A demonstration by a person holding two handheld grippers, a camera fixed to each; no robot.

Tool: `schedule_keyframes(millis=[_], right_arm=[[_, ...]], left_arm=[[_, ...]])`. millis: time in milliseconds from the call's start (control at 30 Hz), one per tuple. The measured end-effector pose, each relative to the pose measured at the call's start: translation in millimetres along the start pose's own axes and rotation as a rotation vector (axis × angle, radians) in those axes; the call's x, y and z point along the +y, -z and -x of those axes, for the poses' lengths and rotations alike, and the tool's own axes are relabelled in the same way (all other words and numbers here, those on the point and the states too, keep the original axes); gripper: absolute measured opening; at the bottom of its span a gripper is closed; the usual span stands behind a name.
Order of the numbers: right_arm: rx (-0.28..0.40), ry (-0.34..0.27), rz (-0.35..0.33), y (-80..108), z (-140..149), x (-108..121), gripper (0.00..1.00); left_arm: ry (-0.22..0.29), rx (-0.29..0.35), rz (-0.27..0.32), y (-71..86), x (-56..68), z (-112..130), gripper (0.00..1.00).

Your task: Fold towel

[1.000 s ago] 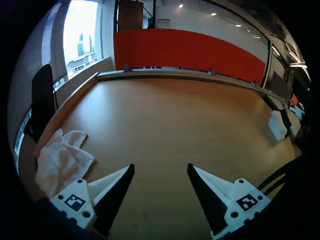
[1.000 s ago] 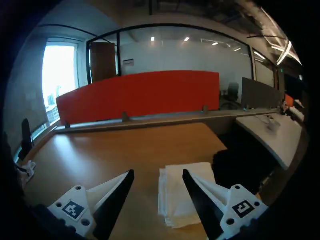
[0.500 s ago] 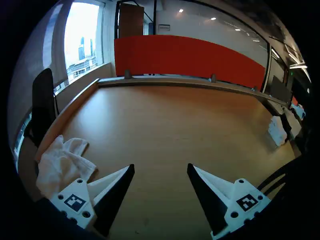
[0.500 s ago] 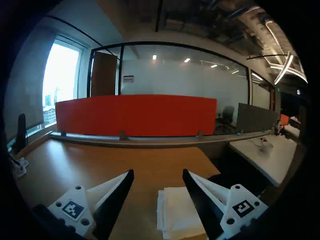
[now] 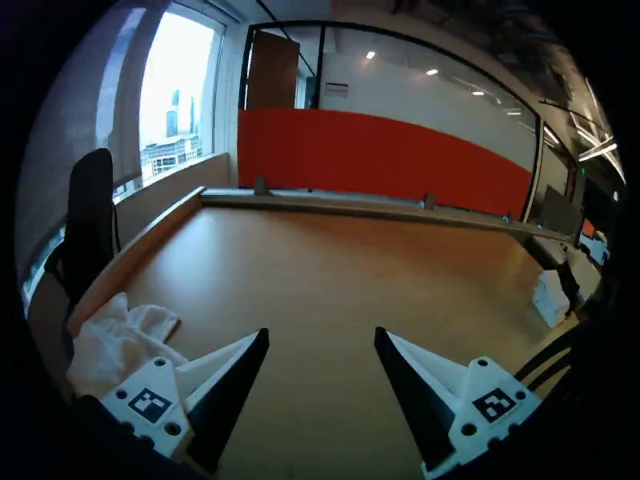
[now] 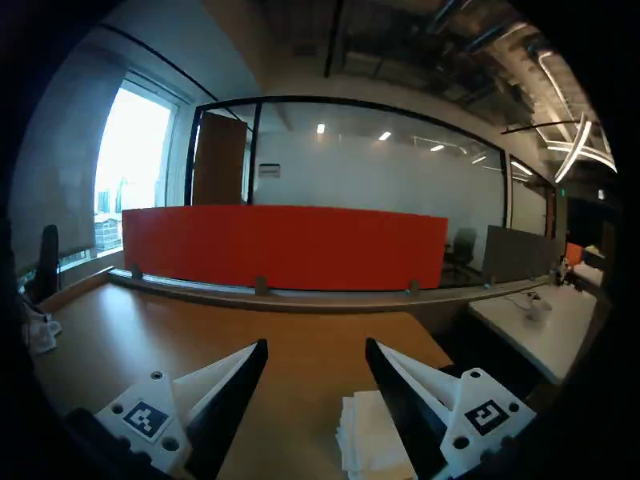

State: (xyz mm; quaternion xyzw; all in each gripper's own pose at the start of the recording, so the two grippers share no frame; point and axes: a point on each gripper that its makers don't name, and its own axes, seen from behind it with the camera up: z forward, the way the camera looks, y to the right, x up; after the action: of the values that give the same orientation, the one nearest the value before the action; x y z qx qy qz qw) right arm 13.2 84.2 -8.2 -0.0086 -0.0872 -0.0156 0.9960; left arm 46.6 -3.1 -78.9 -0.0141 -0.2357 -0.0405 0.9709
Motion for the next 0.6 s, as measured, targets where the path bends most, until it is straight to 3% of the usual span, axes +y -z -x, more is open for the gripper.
schedule_keyframes(millis=[200,400,600], right_arm=[[0.013,-0.005,-0.018,-2.0,-9.2,-24.1,0.94],[0.035,0.001,-0.036,-5.8,-26.3,-49.9,0.95],[0.061,-0.001,-0.040,-10.3,-42.4,-69.2,0.94]], left_arm=[[-0.001,0.103,-0.011,-6.0,-4.4,-37.6,0.98],[-0.026,0.169,-0.021,-15.1,-8.0,-65.7,0.98],[-0.018,0.208,-0.023,-22.6,-9.3,-87.9,0.98]])
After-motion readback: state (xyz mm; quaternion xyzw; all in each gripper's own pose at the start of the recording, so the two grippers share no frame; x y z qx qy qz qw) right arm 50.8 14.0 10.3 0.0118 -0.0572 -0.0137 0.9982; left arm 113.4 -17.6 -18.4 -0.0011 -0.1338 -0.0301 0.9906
